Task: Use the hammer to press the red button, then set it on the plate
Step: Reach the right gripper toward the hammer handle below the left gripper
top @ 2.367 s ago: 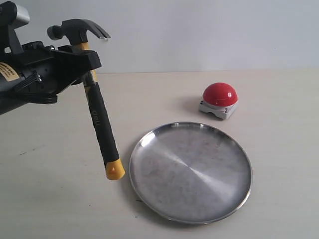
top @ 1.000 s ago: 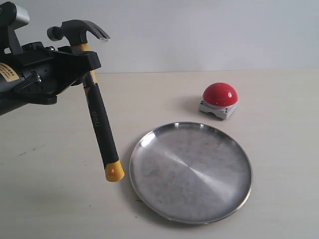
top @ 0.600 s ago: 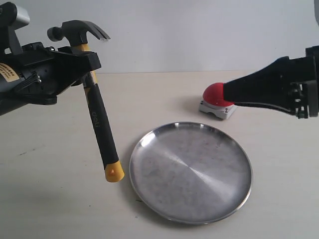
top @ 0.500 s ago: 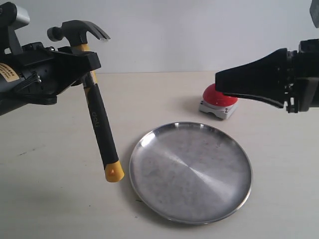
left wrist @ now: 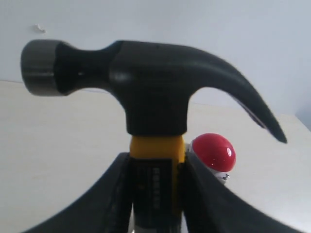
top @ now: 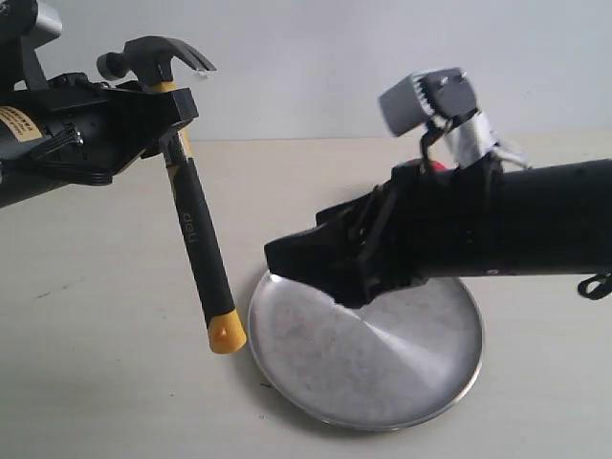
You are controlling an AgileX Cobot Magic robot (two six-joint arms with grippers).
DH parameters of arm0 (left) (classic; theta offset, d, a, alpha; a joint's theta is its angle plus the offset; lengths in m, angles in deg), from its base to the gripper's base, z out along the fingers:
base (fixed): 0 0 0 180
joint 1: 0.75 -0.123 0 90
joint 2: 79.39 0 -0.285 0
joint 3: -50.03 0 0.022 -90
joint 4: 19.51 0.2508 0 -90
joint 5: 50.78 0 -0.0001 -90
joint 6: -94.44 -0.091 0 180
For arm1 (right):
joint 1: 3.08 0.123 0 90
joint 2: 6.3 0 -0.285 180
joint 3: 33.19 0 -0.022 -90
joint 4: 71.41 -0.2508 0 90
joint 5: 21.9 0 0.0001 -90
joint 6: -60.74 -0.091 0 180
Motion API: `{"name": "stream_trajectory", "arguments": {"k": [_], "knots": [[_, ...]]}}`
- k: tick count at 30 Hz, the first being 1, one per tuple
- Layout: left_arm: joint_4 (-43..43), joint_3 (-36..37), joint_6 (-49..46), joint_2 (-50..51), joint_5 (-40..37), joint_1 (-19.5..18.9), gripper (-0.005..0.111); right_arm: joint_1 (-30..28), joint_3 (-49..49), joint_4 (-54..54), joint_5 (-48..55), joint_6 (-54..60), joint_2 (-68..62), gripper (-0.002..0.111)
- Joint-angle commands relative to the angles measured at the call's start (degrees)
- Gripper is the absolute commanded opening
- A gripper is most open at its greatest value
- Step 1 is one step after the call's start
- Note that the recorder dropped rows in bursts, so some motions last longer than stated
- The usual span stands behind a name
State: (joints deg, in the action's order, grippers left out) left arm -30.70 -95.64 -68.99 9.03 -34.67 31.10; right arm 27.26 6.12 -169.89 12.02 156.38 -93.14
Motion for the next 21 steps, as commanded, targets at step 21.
{"name": "stream_trajectory", "arguments": {"k": [21], "knots": [[1.91, -4.58, 2.43, -1.03, -4.56, 0.19, 0.000, 1.99, -15.72, -1.48, 9.65, 4.26, -20.95, 0.069]]}}
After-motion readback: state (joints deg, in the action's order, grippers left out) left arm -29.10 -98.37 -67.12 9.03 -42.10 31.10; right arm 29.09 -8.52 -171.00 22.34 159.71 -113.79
